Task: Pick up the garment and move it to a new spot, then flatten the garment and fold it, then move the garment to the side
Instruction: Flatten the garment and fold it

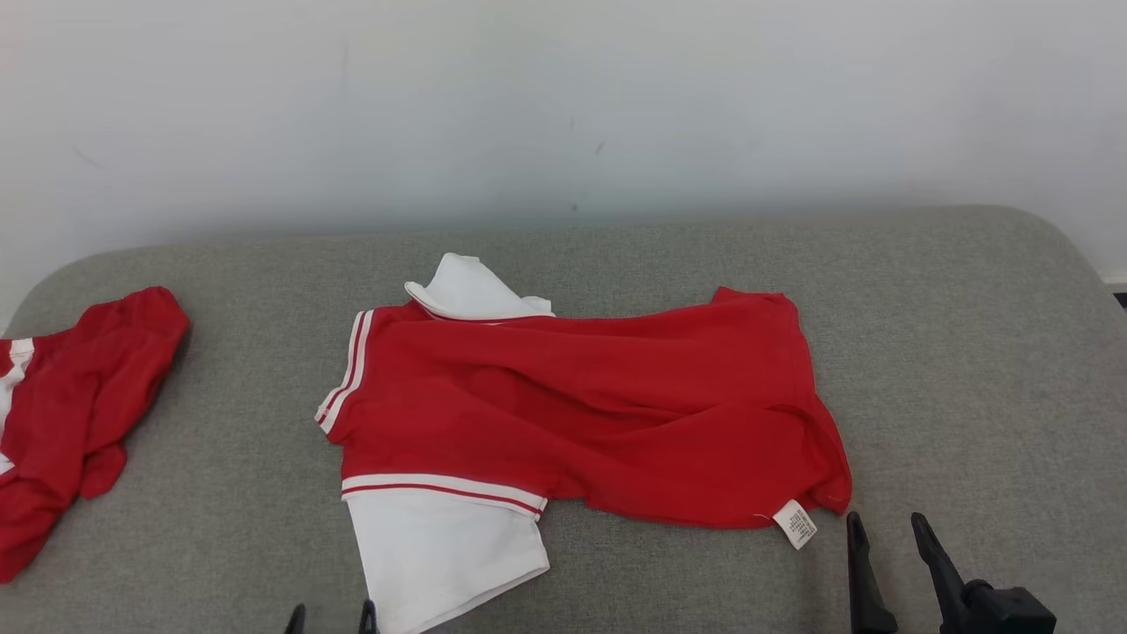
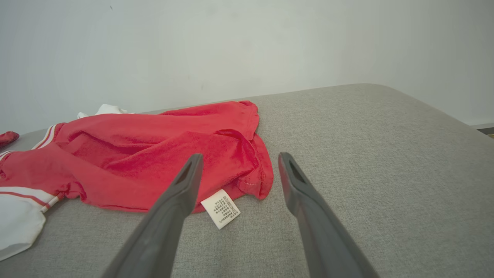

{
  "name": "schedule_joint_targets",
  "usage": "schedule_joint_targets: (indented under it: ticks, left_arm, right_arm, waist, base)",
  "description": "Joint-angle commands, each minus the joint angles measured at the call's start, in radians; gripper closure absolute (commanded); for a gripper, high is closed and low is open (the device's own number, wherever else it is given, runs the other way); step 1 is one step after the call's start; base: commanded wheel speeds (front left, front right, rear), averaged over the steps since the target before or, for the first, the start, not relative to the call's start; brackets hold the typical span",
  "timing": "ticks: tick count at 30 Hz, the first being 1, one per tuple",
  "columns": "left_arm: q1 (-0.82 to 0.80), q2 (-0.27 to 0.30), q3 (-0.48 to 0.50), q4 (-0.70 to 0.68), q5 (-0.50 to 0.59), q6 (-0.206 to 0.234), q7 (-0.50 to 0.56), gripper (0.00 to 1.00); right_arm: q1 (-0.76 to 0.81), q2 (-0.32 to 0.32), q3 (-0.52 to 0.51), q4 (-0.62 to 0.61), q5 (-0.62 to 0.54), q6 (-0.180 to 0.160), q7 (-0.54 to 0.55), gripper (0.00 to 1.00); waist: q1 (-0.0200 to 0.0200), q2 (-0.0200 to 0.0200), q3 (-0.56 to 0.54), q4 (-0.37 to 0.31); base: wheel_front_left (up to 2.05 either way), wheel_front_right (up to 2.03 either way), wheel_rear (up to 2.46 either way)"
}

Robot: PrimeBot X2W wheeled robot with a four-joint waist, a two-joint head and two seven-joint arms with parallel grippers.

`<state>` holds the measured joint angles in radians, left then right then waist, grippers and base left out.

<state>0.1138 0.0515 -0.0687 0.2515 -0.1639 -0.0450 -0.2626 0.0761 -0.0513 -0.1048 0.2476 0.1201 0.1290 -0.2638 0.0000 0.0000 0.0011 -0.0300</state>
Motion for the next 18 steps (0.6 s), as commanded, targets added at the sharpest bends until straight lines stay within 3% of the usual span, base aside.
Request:
schedule_joint_targets:
  ticks: [1, 6, 18]
  left_arm:
    - [-0.014, -0.002, -0.006, 0.018, 0.0, -0.006, -0.003, 0.0]
    - [-0.062, -0.001, -0.026, 0.148, -0.021, -0.017, -0.002, 0.0]
    - [-0.233, -0.001, -0.065, 0.37, -0.086, 0.002, 0.131, 0.0]
  right_arm:
    - [-0.014, 0.002, -0.005, 0.006, -0.003, 0.004, 0.002, 0.0]
    - [-0.073, 0.002, -0.019, 0.05, -0.008, 0.004, 0.082, 0.0]
    - [-0.183, 0.002, -0.021, 0.127, -0.054, 0.004, 0.246, 0.0]
  waist:
    - [0.0, 0.0, 0.001, -0.001]
    - [0.0, 0.0, 0.008, -0.007]
    - [0.0, 0.0, 0.052, -0.01]
  base:
    - [0.0, 0.0, 0.0]
    - [0.0, 0.0, 0.0]
    - [0.0, 0.0, 0.0]
